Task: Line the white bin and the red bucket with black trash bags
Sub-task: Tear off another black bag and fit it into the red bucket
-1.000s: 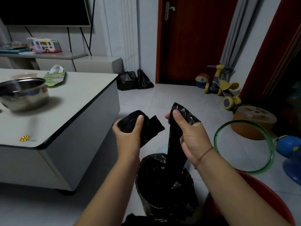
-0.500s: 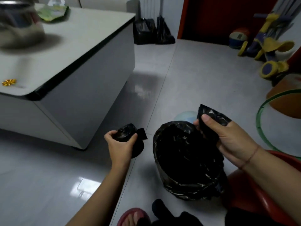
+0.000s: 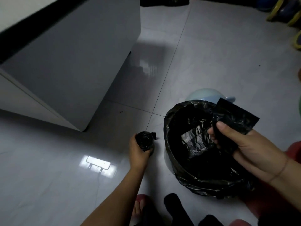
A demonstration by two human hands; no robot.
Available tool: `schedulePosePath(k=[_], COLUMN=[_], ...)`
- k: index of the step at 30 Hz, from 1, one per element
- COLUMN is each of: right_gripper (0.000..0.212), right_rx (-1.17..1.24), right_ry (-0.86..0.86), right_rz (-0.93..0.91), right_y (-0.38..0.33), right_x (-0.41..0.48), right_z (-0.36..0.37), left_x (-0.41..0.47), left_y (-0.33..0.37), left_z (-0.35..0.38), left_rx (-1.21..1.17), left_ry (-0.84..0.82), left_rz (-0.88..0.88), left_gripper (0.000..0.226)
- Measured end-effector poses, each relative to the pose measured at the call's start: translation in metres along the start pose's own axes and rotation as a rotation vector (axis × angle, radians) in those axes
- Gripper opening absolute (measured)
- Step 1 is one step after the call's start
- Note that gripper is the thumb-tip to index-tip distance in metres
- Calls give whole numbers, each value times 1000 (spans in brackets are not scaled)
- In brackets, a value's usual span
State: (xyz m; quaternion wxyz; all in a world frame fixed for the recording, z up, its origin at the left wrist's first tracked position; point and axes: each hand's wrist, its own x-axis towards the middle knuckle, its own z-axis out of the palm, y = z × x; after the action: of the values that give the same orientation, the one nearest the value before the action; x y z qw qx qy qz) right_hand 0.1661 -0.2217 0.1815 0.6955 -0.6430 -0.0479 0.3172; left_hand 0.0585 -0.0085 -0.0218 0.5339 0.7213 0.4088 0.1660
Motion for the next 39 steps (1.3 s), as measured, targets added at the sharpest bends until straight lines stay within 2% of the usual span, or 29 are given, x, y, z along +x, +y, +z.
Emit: schedulePosePath(k=[3,6,9,11,14,17,19,22,23,27,30,33,36,39], right_gripper=[23,22,25,25,26,28,28,31,33,36,36,38,41,43], right_rx=[-30,-24,-14,7,-36,-78,-95,-135,-151,-220,-223,-178,-111,-110], right_ry=[-1,-9,-35,-51,-84,-113,-131,-228,-269,-388,-421,-441,-498,-518], right_rz=[8,38,64,71,53,9,-25,-48,-49,-102,-169,-239,-287,-313], right_y=[-2,-9,-25,-42,-74,-111,-139,-182,-196,-247,-280,-306,-322,-325], right_x=[1,-2,-10,-18,-33,-51,-63,-84,-92,-123,-145,-163,-176,-181], right_z=[1,3,8,10,14,19,23,28,30,34,32,24,10,-5], left_x=[-4,-7,-13,-19,-26,-37,-50,-74,-82,-95,-95,-97,-103,-111], left_y=[-8,-10,7,29,78,145,191,245,258,295,309,309,305,306], left_z=[2,-1,-11,-22,-37,-50,-56,-59,-59,-55,-48,-40,-30,-20], left_rx=[59,135,245,274,261,130,6,-52,-67,-84,-93,-51,-38,-140], left_ry=[-16,-74,-122,-116,-71,-95,-205,-431,-503,-658,-680,-699,-764,-881], left_rz=[41,-14,-74,-63,12,60,33,69,111,264,277,248,251,271], left_gripper=[85,95,114,117,100,59,40,41,43,81,96,101,79,30])
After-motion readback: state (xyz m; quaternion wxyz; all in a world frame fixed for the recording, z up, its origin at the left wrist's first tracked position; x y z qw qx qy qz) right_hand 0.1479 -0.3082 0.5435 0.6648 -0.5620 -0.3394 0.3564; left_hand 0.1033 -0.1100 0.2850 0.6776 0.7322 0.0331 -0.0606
